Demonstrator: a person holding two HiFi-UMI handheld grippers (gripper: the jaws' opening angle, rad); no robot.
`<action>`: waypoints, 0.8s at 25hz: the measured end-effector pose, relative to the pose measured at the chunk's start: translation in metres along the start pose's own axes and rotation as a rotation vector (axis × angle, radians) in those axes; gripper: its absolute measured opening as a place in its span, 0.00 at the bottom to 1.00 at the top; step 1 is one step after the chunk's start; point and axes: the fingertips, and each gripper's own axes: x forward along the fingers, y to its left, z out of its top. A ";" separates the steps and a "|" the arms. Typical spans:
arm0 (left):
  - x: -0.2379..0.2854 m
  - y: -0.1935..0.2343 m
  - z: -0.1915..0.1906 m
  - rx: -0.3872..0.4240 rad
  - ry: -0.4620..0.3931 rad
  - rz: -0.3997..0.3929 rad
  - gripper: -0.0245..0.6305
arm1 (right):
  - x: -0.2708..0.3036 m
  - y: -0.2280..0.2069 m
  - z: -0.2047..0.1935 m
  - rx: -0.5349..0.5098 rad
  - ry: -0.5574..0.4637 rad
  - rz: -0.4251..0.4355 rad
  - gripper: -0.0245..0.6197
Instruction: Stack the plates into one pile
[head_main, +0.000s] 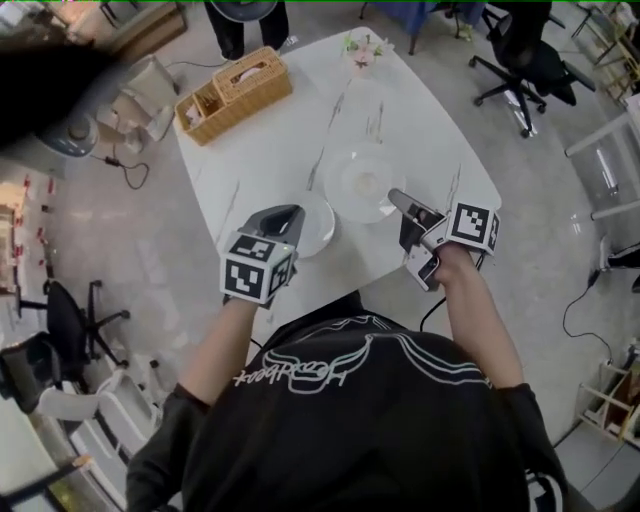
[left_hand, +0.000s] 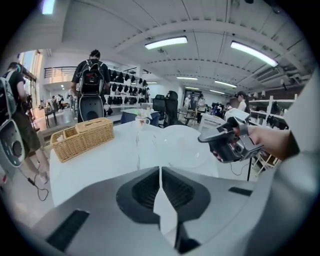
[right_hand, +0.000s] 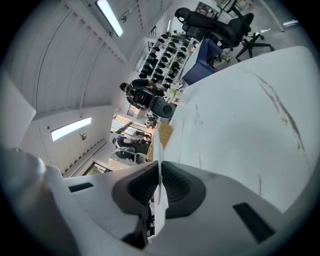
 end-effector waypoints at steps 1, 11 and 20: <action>-0.009 0.004 -0.003 -0.006 -0.012 0.017 0.09 | 0.004 0.007 -0.006 -0.014 0.017 0.012 0.10; -0.068 0.038 -0.046 -0.140 -0.019 0.139 0.09 | 0.056 0.034 -0.073 -0.025 0.216 0.096 0.10; -0.079 0.060 -0.084 -0.206 0.036 0.143 0.09 | 0.098 0.018 -0.114 -0.032 0.325 0.026 0.10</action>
